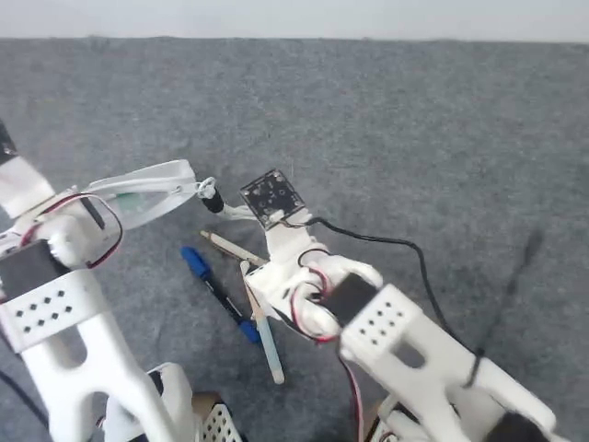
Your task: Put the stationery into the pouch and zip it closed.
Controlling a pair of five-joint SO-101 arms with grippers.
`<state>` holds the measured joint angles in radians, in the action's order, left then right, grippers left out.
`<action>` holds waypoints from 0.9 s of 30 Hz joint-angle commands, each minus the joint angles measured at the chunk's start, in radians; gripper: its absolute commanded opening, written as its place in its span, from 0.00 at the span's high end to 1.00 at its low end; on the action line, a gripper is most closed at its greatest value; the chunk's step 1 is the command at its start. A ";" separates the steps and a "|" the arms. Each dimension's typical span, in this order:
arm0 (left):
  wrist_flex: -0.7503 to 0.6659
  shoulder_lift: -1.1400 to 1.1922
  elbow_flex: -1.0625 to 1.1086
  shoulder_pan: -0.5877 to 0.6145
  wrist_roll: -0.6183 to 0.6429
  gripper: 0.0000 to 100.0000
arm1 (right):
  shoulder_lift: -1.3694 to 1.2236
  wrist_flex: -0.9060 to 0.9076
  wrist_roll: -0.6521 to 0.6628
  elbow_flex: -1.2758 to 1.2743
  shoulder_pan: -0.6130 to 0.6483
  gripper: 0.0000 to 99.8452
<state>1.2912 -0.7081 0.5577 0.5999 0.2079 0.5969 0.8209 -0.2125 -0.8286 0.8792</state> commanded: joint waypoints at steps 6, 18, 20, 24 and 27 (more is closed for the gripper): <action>-0.029 -0.002 -0.016 0.008 0.017 0.99 | -0.272 -0.104 -0.063 0.106 0.033 0.86; -0.031 -0.002 -0.013 0.008 0.017 0.99 | -0.610 -0.097 -0.115 0.328 0.044 0.86; -0.031 -0.002 -0.013 0.008 0.017 0.99 | -0.651 -0.094 -0.115 0.358 0.044 0.86; -0.031 -0.002 -0.012 0.008 0.017 0.99 | -0.719 -0.094 -0.115 0.390 0.044 0.86; -0.031 -0.002 -0.012 0.008 0.017 0.99 | -0.745 -0.094 -0.115 0.391 0.044 0.87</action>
<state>1.2912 -0.7081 0.5577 0.5999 0.2079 -0.1366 0.7350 -0.3184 -0.4910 0.9160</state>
